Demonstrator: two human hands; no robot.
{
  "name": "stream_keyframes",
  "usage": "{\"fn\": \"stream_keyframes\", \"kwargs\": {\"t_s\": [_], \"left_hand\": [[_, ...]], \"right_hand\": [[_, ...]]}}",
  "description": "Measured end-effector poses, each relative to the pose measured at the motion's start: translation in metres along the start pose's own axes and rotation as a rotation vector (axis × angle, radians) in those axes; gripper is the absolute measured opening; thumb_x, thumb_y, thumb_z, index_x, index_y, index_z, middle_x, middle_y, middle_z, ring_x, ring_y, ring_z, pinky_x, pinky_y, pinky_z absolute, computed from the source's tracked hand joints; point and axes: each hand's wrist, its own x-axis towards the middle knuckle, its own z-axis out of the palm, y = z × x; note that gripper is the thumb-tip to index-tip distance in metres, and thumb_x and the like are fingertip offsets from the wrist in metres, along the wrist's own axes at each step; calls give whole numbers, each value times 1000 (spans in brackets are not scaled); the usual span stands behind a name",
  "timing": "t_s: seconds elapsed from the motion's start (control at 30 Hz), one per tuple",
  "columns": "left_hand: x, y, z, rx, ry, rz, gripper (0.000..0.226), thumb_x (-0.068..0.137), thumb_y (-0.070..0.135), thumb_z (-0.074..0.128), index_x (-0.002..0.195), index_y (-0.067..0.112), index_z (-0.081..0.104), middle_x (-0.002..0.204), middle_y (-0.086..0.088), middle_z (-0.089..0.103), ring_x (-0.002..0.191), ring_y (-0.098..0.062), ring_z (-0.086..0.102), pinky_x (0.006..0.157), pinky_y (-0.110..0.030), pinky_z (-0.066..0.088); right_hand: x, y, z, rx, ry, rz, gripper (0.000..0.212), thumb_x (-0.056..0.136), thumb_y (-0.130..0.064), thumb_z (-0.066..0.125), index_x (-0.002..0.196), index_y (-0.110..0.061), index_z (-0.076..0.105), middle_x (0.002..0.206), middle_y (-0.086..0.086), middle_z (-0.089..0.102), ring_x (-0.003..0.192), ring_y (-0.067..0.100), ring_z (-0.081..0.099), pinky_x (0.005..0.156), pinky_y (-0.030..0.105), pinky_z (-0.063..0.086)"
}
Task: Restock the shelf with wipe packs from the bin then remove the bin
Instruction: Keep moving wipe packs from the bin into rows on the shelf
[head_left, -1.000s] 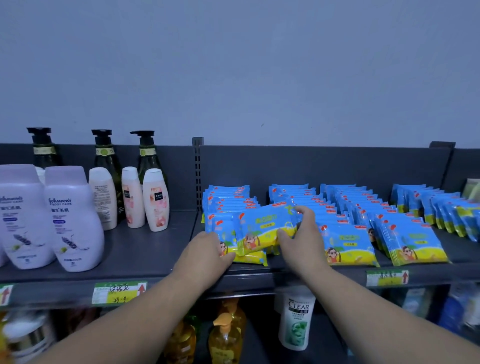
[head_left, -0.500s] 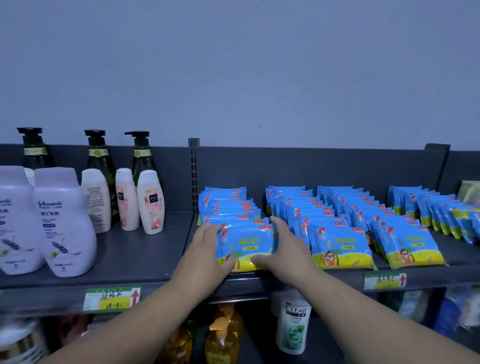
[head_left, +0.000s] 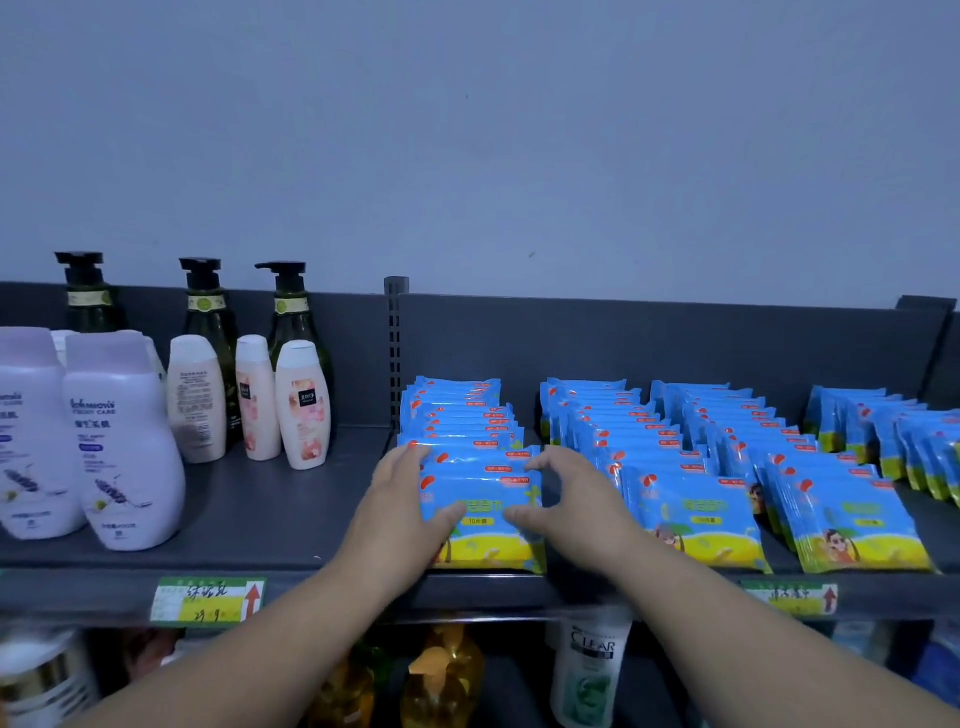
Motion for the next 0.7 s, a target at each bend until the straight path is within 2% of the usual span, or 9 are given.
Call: {"fn": "stream_keyframes", "kwargs": {"t_s": [0.07,0.17,0.27,0.37,0.4,0.47,0.53,0.63,0.7], "left_hand": [[1,4,2,-2,-19,-24,71,87,34,67,145,21,29,148,5,29,126,-5,35,91,-11,23],[4,7,2,-8,-36,-46,78,80,36,73,144,23,30,145,6,32,113,2,33,90,-11,25],[13,6,2,-1,16,-54,94,71,44,78,146,26,24,153,6,21,131,-1,26,100,-16,25],[29,6,4,44,-31,-125,117,59,59,80,150,33,12,159,5,4,146,-10,-1,117,-34,18],[34,6,4,26,-78,-160,122,54,62,81,150,35,10,159,5,4,147,-12,-1,118,-38,18],[43,3,4,-65,-166,-211,121,43,67,84,143,43,20,151,4,27,142,-14,26,113,-41,32],[48,-1,4,-119,-204,-228,113,34,68,86,131,48,31,133,8,49,119,-8,53,101,-36,47],[48,2,1,-132,-248,-205,116,47,49,91,140,44,22,124,18,50,108,1,56,91,-16,43],[46,5,-4,-174,-237,-217,109,56,37,91,138,45,20,108,29,50,93,12,56,74,-2,41]], "right_hand": [[7,6,-3,-37,-33,-4,52,76,-33,80,118,-25,51,131,-9,47,103,5,46,77,17,37],[15,6,-7,-1,-57,-44,66,71,-33,84,127,-28,48,130,-13,46,103,2,49,69,6,36],[23,7,-8,6,-83,-107,95,66,-36,86,143,-30,31,138,-17,37,123,0,42,95,15,37],[37,9,-8,-54,-179,-94,117,59,-45,87,150,-30,16,154,-9,21,144,9,21,115,34,29],[41,9,-9,-59,-218,-80,121,55,-49,88,150,-32,15,155,-6,22,143,12,24,115,36,31],[47,9,-9,-62,-294,-55,120,55,-48,88,150,-32,16,148,-6,33,133,13,39,110,34,38],[49,10,-8,-56,-365,-39,119,59,-44,88,151,-29,14,142,-8,41,123,11,49,106,31,42],[49,13,1,-19,-384,-49,120,60,-45,87,152,-29,12,136,-10,48,118,10,53,103,31,45],[47,10,7,-2,-378,-79,119,64,-44,85,152,-30,6,136,-11,47,118,11,52,102,30,45]]}}
